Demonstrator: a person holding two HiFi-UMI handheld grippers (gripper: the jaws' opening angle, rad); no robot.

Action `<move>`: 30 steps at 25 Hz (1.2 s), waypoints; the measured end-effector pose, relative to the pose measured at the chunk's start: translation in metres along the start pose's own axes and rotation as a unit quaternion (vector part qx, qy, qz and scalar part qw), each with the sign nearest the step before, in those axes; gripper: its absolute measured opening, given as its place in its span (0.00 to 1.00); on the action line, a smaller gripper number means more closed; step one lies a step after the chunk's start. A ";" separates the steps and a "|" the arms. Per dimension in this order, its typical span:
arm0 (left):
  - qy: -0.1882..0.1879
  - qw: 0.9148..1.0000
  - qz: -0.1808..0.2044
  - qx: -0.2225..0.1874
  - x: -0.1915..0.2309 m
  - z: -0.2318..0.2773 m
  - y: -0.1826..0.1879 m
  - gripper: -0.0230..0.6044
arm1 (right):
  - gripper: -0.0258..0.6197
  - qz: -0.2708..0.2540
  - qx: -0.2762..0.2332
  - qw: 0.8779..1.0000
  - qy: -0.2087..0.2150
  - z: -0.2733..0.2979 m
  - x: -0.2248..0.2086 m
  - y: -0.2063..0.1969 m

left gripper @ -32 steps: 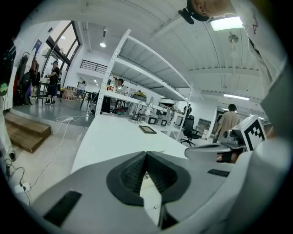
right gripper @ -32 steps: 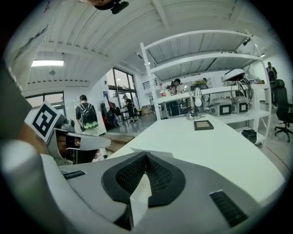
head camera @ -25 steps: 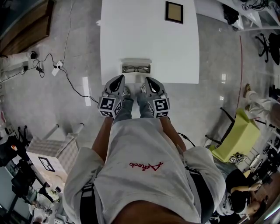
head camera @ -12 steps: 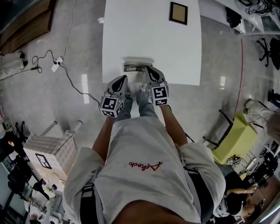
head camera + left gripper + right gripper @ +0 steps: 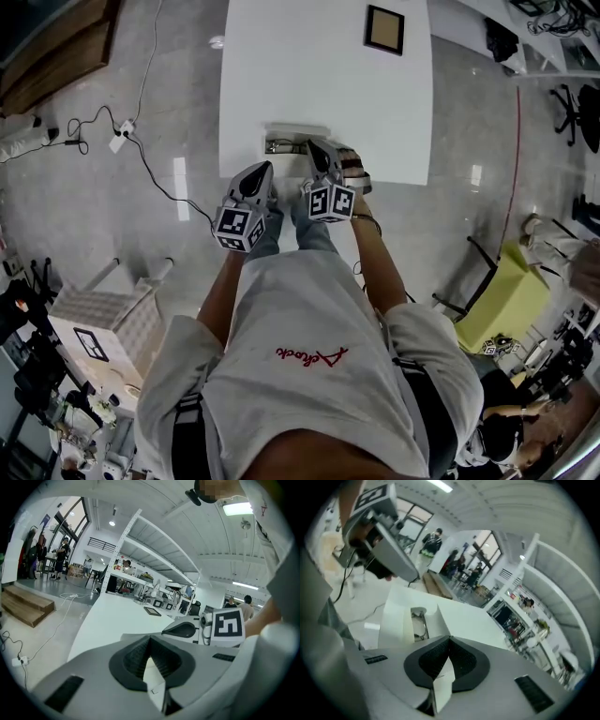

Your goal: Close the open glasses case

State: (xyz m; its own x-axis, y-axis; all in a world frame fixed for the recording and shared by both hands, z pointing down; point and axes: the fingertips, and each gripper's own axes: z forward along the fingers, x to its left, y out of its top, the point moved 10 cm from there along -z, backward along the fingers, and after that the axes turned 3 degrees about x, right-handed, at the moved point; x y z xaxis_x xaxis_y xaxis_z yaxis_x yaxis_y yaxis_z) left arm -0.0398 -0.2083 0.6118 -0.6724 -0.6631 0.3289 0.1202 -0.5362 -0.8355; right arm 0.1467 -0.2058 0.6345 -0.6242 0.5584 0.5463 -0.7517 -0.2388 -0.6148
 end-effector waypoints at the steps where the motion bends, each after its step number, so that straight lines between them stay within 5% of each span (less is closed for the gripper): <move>1: 0.000 1.000 0.000 0.000 -0.001 0.000 0.000 0.05 | 0.07 -0.042 0.009 0.999 0.000 0.001 0.003 0.000; 4: -0.001 1.000 0.000 -0.001 -0.002 0.001 0.000 0.05 | 0.07 -0.105 0.028 0.994 -0.002 0.004 0.008 -0.003; 9: 0.000 1.000 -0.004 -0.002 -0.001 0.000 -0.002 0.05 | 0.07 -0.101 0.025 0.994 -0.015 0.001 0.005 -0.006; 13: 0.000 1.000 -0.003 -0.002 -0.002 -0.001 -0.002 0.05 | 0.28 -0.093 0.035 0.995 -0.017 0.007 0.002 -0.009; 16: 0.000 1.000 -0.003 -0.002 -0.003 -0.002 -0.002 0.05 | 0.27 -0.100 0.044 0.994 -0.011 0.014 0.000 -0.010; 20: 0.002 1.000 -0.001 -0.003 -0.002 -0.004 -0.002 0.05 | 0.13 -0.106 0.042 0.993 -0.021 0.016 -0.002 -0.010; 30: 0.004 1.000 0.002 -0.006 -0.003 -0.005 0.000 0.05 | 0.12 -0.091 0.037 0.995 -0.021 0.005 0.006 -0.013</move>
State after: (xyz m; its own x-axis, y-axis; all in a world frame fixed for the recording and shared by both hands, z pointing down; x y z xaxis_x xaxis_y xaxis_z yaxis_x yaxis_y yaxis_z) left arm -0.0418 -0.2031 0.6087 -0.6777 -0.6608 0.3225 0.1142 -0.5279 -0.8416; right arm 0.1510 -0.2035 0.6489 -0.4838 0.5643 0.6690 -0.8655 -0.1949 -0.4615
